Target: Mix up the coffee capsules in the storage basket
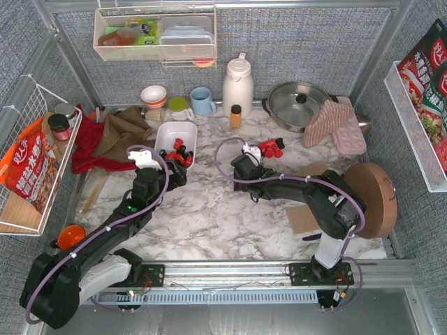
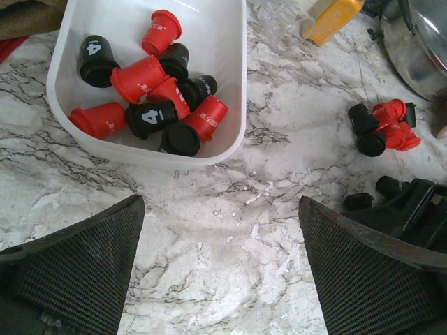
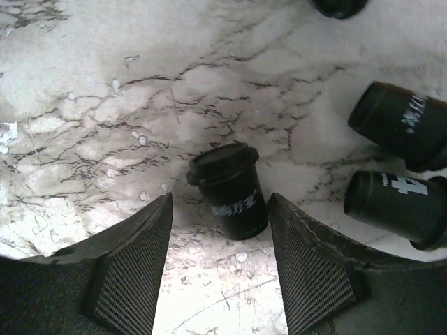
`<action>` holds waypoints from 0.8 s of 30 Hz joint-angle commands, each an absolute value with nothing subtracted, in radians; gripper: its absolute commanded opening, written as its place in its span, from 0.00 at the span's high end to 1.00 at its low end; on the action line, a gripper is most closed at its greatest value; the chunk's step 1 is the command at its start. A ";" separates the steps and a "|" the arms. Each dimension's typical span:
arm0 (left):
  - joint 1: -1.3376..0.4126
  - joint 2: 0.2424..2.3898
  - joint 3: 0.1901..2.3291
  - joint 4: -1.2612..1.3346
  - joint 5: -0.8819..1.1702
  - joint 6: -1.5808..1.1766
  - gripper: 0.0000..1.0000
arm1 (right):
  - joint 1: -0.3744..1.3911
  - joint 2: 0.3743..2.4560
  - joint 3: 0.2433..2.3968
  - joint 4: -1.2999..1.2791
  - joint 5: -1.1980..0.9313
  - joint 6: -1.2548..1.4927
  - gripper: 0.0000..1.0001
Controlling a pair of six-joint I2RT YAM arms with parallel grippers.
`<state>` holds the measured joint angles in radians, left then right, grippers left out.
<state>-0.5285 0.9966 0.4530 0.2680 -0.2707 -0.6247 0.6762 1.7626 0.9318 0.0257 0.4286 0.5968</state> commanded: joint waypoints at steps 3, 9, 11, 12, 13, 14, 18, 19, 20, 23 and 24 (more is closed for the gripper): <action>-0.528 0.994 0.444 0.293 -0.283 -0.607 0.01 | 0.676 1.784 0.950 0.045 0.381 0.419 0.39; -0.529 1.000 0.449 0.301 -0.279 -0.606 0.01 | 0.671 1.800 0.957 0.052 0.378 0.356 0.42; -0.528 1.004 0.452 0.306 -0.277 -0.607 0.01 | 0.668 1.807 0.960 0.057 0.360 0.335 0.47; -0.528 1.007 0.452 0.307 -0.275 -0.606 0.01 | 0.667 1.810 0.960 0.060 0.348 0.327 0.49; -0.528 1.010 0.454 0.308 -0.274 -0.607 0.01 | 0.667 1.811 0.958 0.064 0.336 0.318 0.51; -0.529 1.012 0.454 0.307 -0.274 -0.607 0.01 | 0.666 1.809 0.955 0.071 0.325 0.312 0.54; -0.528 1.022 0.458 0.311 -0.261 -0.615 0.01 | 0.666 1.796 0.940 0.084 0.288 0.297 0.66; -0.529 1.024 0.459 0.313 -0.250 -0.616 0.01 | 0.666 1.788 0.932 0.091 0.278 0.293 0.68; -0.529 1.027 0.461 0.315 -0.234 -0.613 0.01 | 0.667 1.779 0.924 0.101 0.271 0.288 0.71; -0.529 1.052 0.472 0.334 -0.154 -0.596 0.04 | 0.666 1.735 0.890 0.156 0.230 0.236 0.76; -0.529 1.062 0.478 0.341 -0.119 -0.589 0.04 | 0.666 1.714 0.871 0.188 0.210 0.208 0.77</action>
<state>-0.5285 1.0374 0.4576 0.2893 -0.2317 -0.6170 0.6651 1.7607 0.9081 0.1154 0.2844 0.2901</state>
